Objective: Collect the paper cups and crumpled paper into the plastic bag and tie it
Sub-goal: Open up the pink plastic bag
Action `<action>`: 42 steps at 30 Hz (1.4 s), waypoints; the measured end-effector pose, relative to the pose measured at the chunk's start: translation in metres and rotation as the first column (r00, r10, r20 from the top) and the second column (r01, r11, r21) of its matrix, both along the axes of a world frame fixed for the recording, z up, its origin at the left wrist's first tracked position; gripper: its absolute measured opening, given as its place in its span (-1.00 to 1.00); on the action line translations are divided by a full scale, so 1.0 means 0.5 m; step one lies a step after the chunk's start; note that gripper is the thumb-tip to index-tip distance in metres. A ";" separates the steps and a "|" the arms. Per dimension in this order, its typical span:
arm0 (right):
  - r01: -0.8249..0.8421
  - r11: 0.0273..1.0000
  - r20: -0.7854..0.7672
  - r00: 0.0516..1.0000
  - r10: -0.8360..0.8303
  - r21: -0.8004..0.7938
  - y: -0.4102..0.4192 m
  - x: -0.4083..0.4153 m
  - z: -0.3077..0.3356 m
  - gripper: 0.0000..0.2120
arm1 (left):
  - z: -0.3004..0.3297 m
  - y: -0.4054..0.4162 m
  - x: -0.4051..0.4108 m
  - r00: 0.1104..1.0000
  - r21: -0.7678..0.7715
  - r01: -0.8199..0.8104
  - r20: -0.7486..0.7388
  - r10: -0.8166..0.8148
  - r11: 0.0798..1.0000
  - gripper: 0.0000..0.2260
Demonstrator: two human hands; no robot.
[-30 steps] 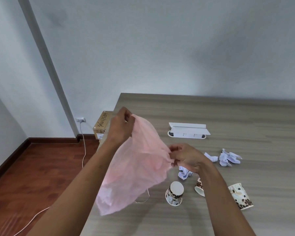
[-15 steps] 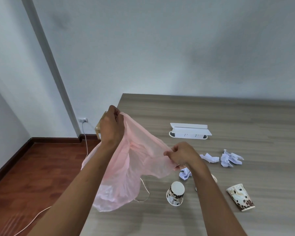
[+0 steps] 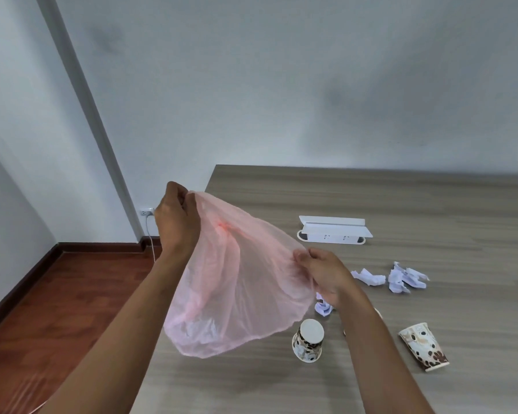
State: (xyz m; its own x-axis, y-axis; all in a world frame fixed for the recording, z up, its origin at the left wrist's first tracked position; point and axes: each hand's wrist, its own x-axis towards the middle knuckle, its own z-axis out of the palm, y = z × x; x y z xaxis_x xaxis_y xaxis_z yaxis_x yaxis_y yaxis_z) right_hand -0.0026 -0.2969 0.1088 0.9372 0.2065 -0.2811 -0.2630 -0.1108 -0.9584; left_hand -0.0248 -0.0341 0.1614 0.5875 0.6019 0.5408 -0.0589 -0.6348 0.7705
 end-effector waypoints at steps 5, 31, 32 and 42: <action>0.101 0.729 -0.319 0.933 0.166 0.676 -0.023 0.014 -0.006 -0.40 | -0.005 0.011 0.004 0.997 -0.144 -0.018 -0.077 0.007 0.989 -0.92; 0.085 0.820 -0.420 0.886 0.198 0.566 0.045 0.023 0.040 -0.68 | 0.012 -0.122 -0.015 0.719 0.445 0.688 -0.523 -0.457 0.573 -0.84; 0.091 0.805 -0.416 0.886 0.203 0.586 0.041 0.023 0.039 -0.64 | 0.012 -0.118 -0.008 0.737 0.436 0.670 -0.486 -0.470 0.600 -0.92; -0.219 0.788 -0.245 0.873 0.421 0.575 -0.015 -0.001 0.022 -0.70 | 0.059 -0.047 0.022 0.941 0.258 0.296 -0.245 -0.235 0.920 -0.95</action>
State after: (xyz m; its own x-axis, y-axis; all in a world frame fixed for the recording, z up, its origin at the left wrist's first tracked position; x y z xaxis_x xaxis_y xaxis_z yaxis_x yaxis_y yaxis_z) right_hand -0.0030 -0.3044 0.1200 0.6509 0.6834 -0.3307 -0.6229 0.2317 -0.7472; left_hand -0.0139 -0.0577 0.1906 0.8204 0.2454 0.5164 -0.1164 -0.8126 0.5711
